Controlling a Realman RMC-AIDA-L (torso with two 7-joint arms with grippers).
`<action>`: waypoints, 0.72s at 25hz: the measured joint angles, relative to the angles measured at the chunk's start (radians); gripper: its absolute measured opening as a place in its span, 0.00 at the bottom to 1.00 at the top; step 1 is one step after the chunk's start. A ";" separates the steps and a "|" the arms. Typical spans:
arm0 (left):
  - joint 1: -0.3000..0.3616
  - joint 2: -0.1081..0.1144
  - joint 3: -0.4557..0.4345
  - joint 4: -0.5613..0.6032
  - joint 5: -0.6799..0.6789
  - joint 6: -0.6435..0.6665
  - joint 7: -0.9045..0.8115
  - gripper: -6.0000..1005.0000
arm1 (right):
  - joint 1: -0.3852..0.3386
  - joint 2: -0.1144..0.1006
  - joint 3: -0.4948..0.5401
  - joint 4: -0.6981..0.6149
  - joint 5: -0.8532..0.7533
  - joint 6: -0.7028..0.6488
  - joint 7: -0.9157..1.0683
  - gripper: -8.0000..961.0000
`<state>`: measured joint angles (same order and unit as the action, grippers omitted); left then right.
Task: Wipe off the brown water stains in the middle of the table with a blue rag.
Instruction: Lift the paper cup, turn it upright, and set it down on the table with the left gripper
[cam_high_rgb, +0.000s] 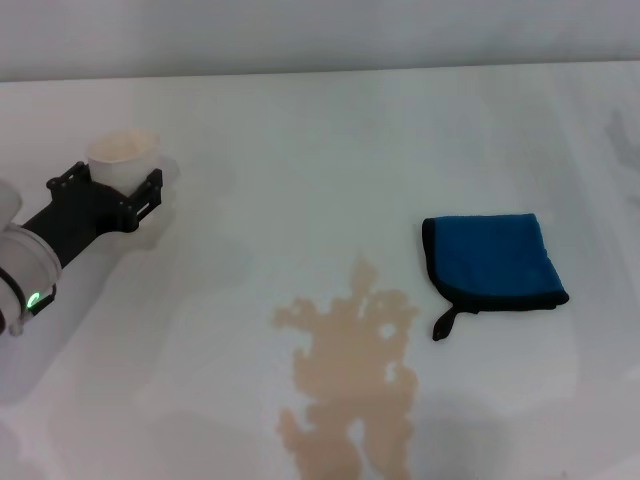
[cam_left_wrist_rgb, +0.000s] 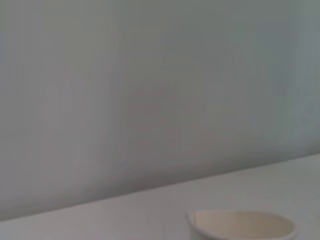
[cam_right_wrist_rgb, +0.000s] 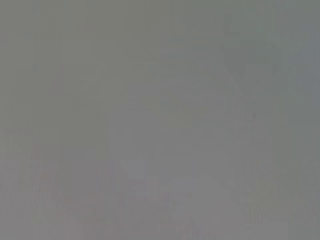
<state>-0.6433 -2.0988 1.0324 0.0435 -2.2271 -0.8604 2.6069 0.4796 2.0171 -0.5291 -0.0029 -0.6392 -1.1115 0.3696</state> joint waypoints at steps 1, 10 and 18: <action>-0.001 0.000 0.000 -0.001 0.000 0.008 0.000 0.67 | 0.000 0.000 0.000 0.000 0.000 0.000 0.000 0.89; -0.002 -0.001 0.000 -0.012 0.006 0.025 0.002 0.69 | 0.001 0.001 0.000 0.000 -0.001 0.002 0.001 0.89; -0.001 -0.001 0.000 -0.023 0.009 0.029 0.012 0.78 | 0.002 0.002 0.000 0.000 -0.002 0.002 0.001 0.89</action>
<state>-0.6442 -2.1001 1.0329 0.0203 -2.2180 -0.8315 2.6187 0.4813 2.0189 -0.5292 -0.0031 -0.6413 -1.1100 0.3711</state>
